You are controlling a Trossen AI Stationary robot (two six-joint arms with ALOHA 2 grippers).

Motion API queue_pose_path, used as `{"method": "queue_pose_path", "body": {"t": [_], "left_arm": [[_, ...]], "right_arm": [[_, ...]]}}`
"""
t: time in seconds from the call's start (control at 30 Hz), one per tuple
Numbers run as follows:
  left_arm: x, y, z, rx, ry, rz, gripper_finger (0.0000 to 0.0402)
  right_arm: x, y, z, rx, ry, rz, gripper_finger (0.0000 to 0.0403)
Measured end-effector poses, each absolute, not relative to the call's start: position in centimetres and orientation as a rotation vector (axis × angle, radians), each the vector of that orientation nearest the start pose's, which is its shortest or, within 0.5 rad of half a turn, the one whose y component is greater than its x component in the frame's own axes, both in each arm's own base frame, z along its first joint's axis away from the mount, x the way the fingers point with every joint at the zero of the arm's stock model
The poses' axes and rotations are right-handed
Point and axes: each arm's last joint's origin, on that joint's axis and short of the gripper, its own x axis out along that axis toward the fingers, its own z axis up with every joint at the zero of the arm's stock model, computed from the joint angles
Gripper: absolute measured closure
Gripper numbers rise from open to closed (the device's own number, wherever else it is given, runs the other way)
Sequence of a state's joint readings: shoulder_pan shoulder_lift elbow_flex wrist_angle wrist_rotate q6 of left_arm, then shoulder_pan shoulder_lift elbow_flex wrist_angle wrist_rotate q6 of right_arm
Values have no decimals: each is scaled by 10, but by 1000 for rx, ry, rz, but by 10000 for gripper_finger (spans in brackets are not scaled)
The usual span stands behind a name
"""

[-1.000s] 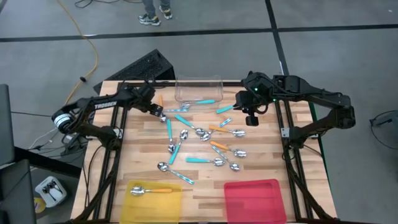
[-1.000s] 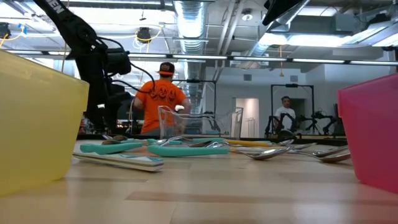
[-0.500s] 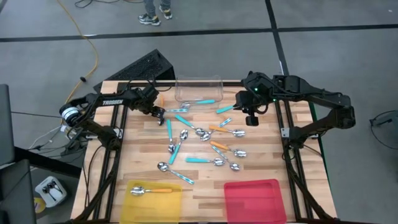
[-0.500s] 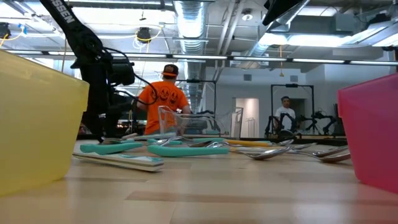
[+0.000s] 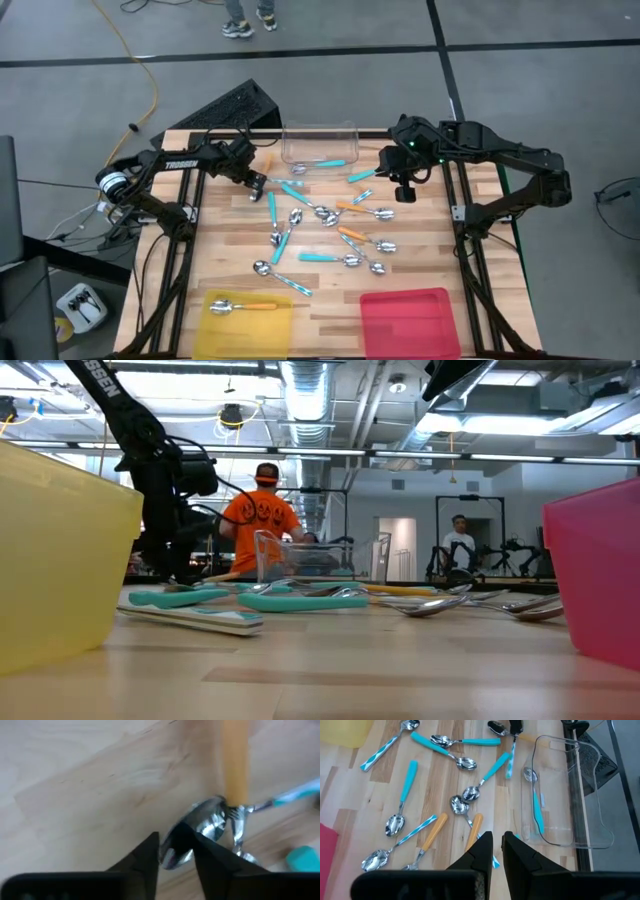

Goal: Sort silverware by color (type)
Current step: Put the white and blue spoon into the red bin

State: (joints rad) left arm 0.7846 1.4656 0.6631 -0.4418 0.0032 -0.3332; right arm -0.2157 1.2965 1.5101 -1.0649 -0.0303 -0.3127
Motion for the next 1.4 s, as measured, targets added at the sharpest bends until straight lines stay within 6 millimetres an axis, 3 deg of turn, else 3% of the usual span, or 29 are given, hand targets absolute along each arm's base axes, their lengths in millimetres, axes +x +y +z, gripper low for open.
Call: {"method": "queue_pose_path", "body": {"t": [0.17,0.6,1.07,1.4], "left_arm": [[170,169,142,-750,1046,857,390],[167,163,147,-719,1060,866,400],[139,138,187,-621,1080,1011,401],[117,118,224,-601,873,1063,399]], "right_arm": [[234,-50,395,-178,864,-45,337],[233,-50,395,-156,868,-53,337],[234,-45,395,-155,866,-40,337],[234,-45,395,-147,863,-44,337]]}}
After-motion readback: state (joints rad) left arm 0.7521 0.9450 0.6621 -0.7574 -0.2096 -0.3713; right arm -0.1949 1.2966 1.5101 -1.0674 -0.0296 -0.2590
